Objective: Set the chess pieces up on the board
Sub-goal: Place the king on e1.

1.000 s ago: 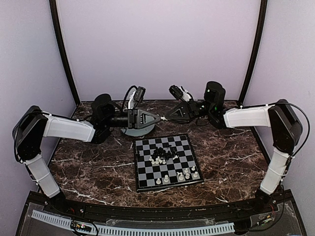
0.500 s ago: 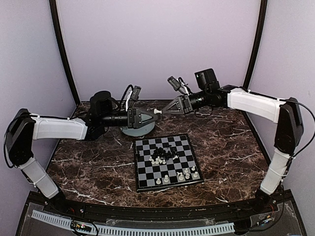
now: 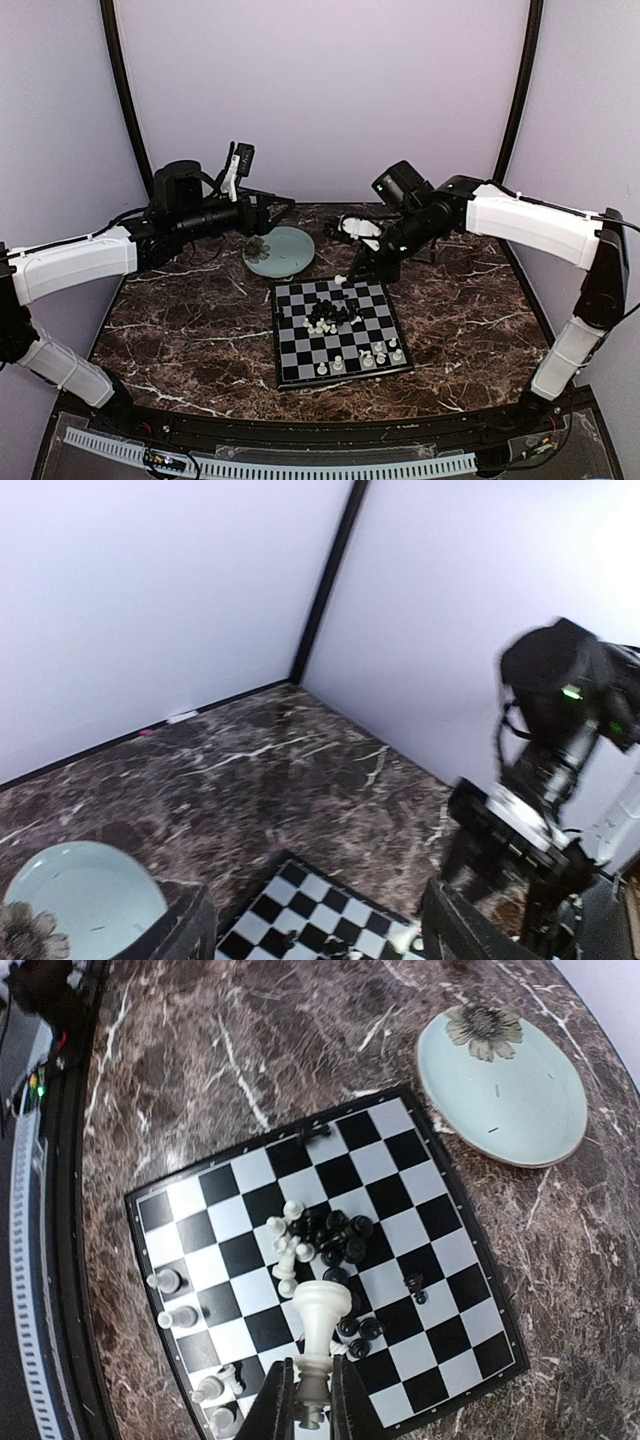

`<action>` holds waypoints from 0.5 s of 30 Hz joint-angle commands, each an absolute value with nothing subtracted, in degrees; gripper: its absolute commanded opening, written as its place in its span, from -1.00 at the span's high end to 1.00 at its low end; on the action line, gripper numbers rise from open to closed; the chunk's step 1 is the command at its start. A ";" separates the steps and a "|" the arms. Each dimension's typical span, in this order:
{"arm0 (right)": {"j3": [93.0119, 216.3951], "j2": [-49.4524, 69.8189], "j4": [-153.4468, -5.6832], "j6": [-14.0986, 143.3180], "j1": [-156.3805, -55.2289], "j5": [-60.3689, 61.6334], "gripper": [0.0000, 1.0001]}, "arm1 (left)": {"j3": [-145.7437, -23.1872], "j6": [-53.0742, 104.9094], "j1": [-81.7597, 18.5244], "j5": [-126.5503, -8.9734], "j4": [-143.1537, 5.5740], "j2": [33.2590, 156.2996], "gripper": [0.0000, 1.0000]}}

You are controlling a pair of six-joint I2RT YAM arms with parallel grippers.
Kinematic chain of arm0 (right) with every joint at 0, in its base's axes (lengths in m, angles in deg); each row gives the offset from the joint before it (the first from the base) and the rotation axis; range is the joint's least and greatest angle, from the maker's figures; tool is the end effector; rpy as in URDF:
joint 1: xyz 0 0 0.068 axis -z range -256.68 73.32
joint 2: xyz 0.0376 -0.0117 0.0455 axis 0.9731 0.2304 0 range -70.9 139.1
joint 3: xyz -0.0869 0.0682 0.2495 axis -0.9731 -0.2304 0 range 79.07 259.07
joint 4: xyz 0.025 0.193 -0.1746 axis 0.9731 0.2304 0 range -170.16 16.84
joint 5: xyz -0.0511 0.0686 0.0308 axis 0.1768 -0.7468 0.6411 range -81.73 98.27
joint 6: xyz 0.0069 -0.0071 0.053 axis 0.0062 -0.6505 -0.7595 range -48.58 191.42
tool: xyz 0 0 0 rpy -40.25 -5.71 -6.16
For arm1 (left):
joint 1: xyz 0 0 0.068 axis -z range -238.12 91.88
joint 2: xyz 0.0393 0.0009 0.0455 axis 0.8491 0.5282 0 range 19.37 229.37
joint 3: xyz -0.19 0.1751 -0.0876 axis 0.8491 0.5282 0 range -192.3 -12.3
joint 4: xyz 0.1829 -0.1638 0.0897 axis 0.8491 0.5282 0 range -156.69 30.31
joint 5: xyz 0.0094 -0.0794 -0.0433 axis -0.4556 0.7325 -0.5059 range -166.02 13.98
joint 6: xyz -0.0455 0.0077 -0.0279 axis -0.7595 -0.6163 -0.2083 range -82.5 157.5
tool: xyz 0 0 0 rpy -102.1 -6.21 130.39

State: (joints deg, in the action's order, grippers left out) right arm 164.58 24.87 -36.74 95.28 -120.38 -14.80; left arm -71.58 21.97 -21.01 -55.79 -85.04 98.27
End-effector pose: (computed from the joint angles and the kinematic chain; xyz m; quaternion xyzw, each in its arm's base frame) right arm 0.2519 0.2598 0.3057 -0.5694 0.7392 0.2398 0.2680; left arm 0.2535 -0.2075 0.3445 0.2524 0.6683 -0.4177 0.5614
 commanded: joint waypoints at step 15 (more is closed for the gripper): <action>157.96 31.42 -25.06 107.87 -143.26 10.69 0.78 | -73.58 24.67 -21.86 -75.37 -75.05 97.16 -0.45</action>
